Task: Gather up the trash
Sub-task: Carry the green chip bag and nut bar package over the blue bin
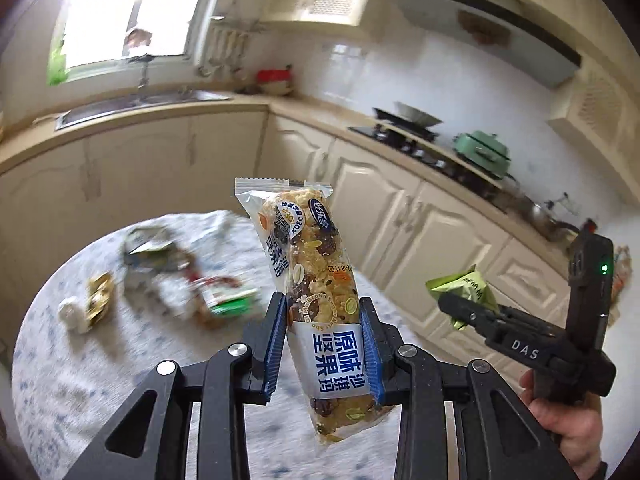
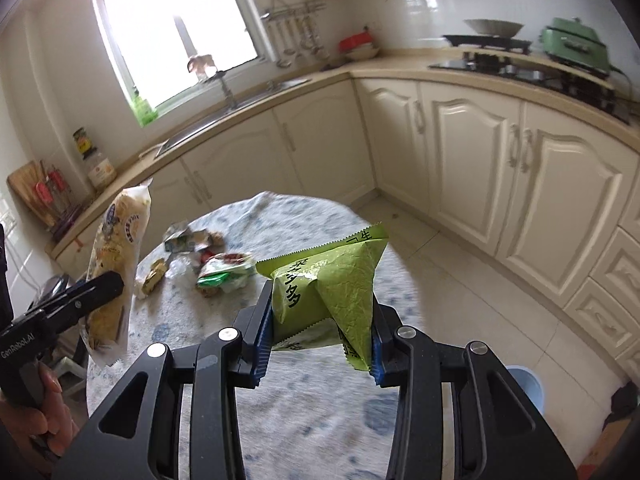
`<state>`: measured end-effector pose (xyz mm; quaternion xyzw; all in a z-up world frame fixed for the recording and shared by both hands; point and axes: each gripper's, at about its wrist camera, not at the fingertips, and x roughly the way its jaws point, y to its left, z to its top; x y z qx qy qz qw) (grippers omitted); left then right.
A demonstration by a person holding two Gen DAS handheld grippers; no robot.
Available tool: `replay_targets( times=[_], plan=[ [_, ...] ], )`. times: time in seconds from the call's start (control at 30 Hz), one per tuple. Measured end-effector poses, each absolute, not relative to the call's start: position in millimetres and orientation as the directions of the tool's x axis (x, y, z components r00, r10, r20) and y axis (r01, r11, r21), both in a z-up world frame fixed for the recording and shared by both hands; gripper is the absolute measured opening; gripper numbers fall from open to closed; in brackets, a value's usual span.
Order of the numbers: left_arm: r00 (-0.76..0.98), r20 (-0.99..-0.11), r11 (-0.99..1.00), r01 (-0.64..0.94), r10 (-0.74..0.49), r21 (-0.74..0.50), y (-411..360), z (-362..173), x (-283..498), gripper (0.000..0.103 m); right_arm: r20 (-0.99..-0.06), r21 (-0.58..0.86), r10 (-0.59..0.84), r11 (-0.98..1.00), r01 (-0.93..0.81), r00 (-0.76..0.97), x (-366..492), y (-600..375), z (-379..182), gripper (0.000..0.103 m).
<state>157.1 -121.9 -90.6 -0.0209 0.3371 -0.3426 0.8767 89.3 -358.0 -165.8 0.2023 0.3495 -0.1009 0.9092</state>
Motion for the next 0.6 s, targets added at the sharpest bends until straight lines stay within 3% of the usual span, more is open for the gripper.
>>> replay_targets(
  times=[0.33, 0.6],
  plan=[
    [0.294, -0.589, 0.513, 0.822, -0.753, -0.246, -284, -98, 115, 0.03, -0.678, 0.269, -0.286, 0.761, 0.59, 0.677, -42, -455, -156, 0.038],
    [0.068, -0.691, 0.375, 0.876, -0.72, -0.305, -401, -162, 87, 0.03, -0.75, 0.234, -0.38, 0.612, 0.755, 0.541, -124, -526, -201, 0.038]
  ],
)
